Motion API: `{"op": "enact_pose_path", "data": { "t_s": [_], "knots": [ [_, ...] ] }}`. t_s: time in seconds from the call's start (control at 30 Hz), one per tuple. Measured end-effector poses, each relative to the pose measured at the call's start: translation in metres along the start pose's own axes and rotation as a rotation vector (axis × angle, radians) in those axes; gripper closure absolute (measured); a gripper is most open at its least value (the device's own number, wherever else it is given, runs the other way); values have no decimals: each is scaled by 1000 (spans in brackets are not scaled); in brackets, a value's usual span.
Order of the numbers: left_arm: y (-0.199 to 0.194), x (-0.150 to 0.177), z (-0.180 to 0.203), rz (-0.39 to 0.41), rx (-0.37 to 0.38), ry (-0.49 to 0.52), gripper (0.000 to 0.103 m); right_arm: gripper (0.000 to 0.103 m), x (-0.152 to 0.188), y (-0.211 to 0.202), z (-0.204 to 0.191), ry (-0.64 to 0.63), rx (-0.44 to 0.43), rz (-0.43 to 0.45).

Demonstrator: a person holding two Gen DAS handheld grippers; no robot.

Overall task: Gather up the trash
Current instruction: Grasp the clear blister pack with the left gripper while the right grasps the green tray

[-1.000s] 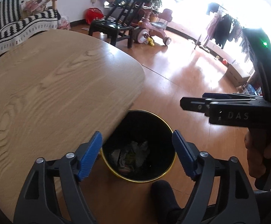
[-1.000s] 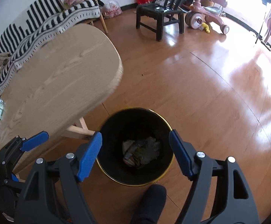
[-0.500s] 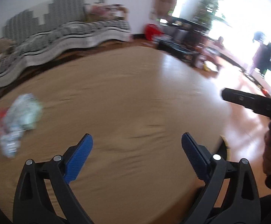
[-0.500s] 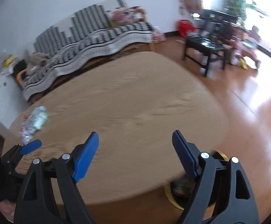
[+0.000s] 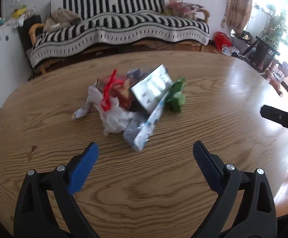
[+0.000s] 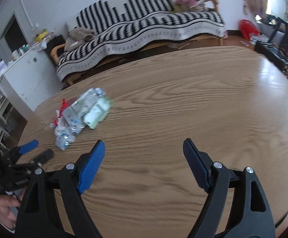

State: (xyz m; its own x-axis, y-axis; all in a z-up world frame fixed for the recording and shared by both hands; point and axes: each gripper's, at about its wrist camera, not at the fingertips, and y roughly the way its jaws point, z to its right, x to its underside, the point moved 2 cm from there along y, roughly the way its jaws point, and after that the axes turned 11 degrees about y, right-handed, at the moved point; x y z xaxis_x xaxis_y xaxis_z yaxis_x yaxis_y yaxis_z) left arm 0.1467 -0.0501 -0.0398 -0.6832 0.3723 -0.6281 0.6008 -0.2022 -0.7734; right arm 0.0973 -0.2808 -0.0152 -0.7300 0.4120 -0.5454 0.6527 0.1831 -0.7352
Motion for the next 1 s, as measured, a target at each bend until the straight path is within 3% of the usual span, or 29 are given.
{"op": "enact_pose_path", "data": {
  "t_s": [0.2,0.4,0.7,0.77,0.87,1.0],
  "knots": [
    [29,1,-13,-32,25,-40,10,25,-14,45,-42,33,-76,-41],
    [47,-5,-9,-56,53,-57,11,29,-26,89,-60,86,-105,-96],
    [54,-5,-11,-62,57,-70,49,57,-36,136,-70,129,-129,-162],
    [54,-6,-14,-60,75,-88,69,71,-36,137,-73,129,-158,-161],
    [52,-5,-14,-58,101,-103,78,95,-35,129,-80,97,-161,-147],
    [36,-6,-3,-42,110,-64,84,100,-24,109,-80,39,-143,-123]
  ]
}}
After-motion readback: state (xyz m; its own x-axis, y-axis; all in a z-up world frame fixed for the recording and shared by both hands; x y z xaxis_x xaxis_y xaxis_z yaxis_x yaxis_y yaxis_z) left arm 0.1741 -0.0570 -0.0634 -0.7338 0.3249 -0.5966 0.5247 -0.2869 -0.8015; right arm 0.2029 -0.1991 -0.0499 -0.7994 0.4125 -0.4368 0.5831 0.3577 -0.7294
